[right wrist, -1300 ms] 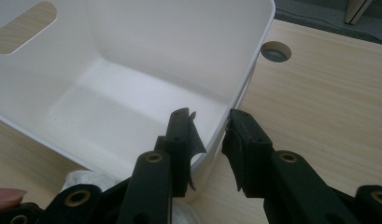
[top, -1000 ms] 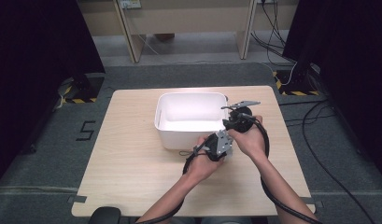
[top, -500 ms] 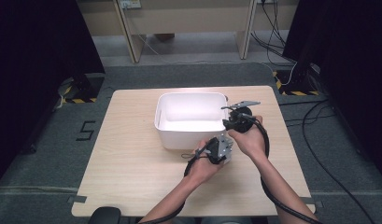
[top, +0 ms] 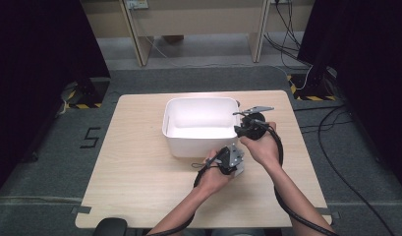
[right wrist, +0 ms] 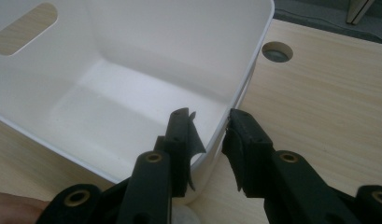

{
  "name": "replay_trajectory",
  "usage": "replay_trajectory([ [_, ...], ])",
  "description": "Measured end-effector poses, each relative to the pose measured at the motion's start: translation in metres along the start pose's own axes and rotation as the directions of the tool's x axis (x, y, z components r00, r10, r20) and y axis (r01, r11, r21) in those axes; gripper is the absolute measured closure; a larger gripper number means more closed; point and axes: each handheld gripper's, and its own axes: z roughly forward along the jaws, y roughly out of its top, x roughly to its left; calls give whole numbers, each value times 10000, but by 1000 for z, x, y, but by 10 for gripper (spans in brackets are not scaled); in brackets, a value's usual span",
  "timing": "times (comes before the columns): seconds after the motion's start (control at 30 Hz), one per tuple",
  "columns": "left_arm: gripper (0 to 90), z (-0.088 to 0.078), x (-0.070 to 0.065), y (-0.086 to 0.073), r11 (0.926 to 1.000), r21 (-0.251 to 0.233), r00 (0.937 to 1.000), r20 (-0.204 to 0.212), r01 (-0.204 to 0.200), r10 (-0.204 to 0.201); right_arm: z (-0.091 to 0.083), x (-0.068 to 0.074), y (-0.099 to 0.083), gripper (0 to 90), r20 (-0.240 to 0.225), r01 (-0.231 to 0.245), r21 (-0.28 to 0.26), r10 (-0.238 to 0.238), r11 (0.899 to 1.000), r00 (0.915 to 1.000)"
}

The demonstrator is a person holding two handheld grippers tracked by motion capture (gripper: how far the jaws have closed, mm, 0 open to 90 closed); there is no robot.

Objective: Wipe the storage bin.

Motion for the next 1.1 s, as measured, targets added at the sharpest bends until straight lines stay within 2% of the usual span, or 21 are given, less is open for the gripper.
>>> replay_trajectory([
  [0.1,772,-4,-1,0,9999,-54,9999,36,119,-118,1,-1,0,666,-92,-90,25,91,10000,9999],
  [0.23,771,-14,0,-3,9997,-23,9996,144,257,-257,4,-3,-1,613,-553,-579,138,586,9982,9968],
  [0.33,770,-26,2,-4,9990,-135,9991,85,423,-422,3,-3,0,563,-439,-456,23,456,9990,9980],
  [0.47,771,-43,6,-8,9981,-230,9983,-53,572,-573,3,-3,-1,505,-273,-598,19,598,9982,9978],
  [0.7,771,-76,15,-23,9952,-380,9948,-438,907,-923,2,-3,0,464,-188,-832,-78,830,9965,9964],
  [0.8,770,-90,21,-30,9934,-458,9923,-605,1055,-1082,3,-2,1,461,-160,-846,-46,846,9964,9963],
  [0.87,771,-100,24,-36,9896,-608,9884,-708,1303,-1345,4,-1,1,461,-182,-858,-5,858,9963,9961],
  [0.93,770,-110,29,-42,9895,-582,9865,-894,1321,-1370,5,0,1,462,-196,-860,23,860,9963,9961],
  [1.1,770,-139,42,-60,9802,-799,9738,-1247,1813,-1903,9,1,2,481,-91,-822,127,823,9965,9966],
])
